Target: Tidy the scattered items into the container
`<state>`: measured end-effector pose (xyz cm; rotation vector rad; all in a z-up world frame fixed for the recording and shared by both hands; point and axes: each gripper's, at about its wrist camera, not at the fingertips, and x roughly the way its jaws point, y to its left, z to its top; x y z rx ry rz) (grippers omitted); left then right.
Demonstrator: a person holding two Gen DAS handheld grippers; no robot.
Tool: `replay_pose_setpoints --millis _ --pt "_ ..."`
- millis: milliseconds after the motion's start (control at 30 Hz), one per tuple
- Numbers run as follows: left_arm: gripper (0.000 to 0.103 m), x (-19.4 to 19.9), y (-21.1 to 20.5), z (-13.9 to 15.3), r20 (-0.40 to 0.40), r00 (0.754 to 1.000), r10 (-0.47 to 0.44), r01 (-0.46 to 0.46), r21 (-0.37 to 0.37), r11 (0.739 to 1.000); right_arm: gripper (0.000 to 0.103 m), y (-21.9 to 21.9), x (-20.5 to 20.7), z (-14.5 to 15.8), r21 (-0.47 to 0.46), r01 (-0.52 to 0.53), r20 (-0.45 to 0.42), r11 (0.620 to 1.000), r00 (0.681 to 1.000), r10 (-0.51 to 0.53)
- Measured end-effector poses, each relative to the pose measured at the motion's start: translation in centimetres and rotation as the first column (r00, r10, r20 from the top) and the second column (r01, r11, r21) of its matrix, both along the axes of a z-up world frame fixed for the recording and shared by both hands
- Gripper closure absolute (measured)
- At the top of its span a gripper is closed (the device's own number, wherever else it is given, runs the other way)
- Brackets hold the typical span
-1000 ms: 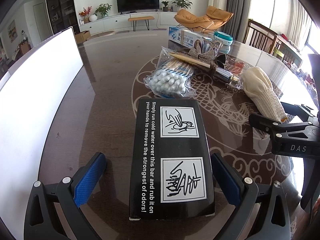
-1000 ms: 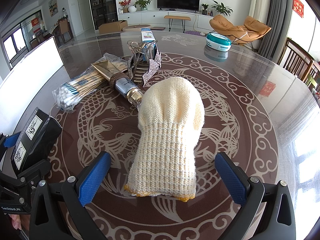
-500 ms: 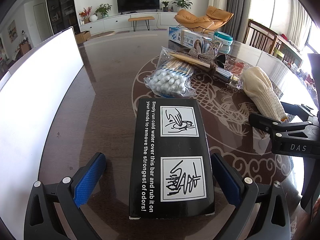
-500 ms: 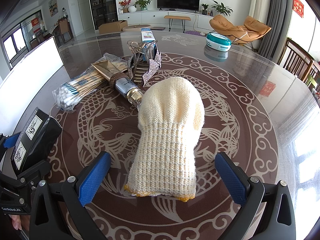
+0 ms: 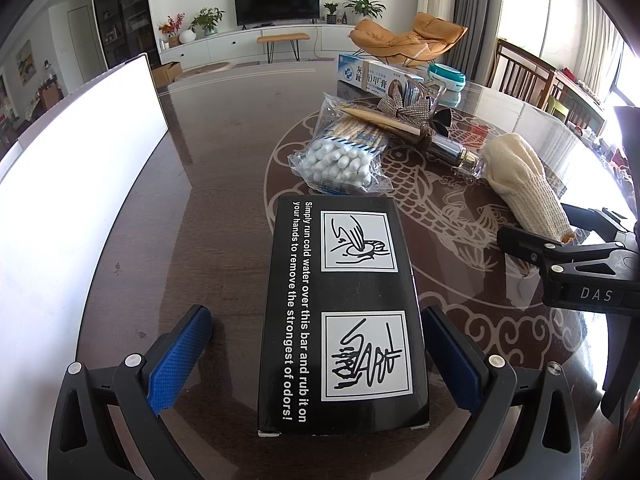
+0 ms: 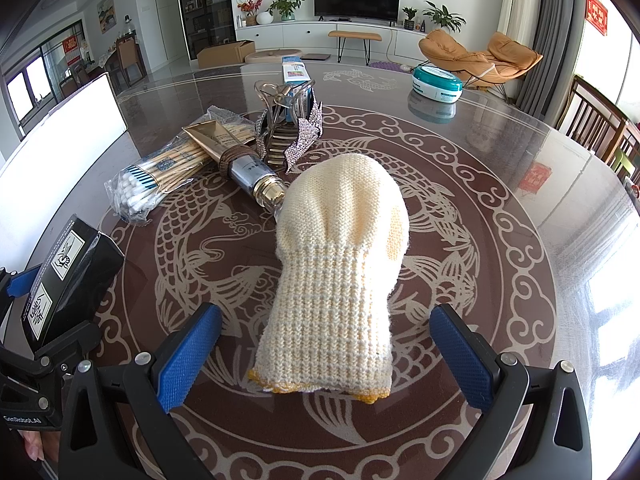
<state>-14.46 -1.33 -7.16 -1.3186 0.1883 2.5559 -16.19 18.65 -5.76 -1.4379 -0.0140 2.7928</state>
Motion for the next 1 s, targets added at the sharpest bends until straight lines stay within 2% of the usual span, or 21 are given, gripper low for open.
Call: replay_pose_setpoints --millis 733,933,967,1000 --pt "0.000 -0.09 0.07 0.15 0.002 1.000 0.005 -0.005 -0.004 1.000 0.000 0.02 0.00 0.01 0.000 0.000 0.000 1.000 1.000 0.000" --pt "0.000 -0.84 0.42 0.30 0.051 0.999 -0.005 0.006 -0.021 1.000 0.000 0.00 0.00 0.00 0.000 0.000 0.000 1.000 1.000 0.000" --pt "0.009 -0.71 0.53 0.42 0.041 0.999 -0.016 0.017 -0.018 1.000 0.000 0.02 -0.02 0.01 0.000 0.000 0.000 1.000 1.000 0.000" --pt "0.027 -0.47 0.60 0.67 0.021 0.999 -0.027 0.027 -0.012 1.000 0.000 0.00 0.00 0.00 0.000 0.000 0.000 1.000 1.000 0.000"
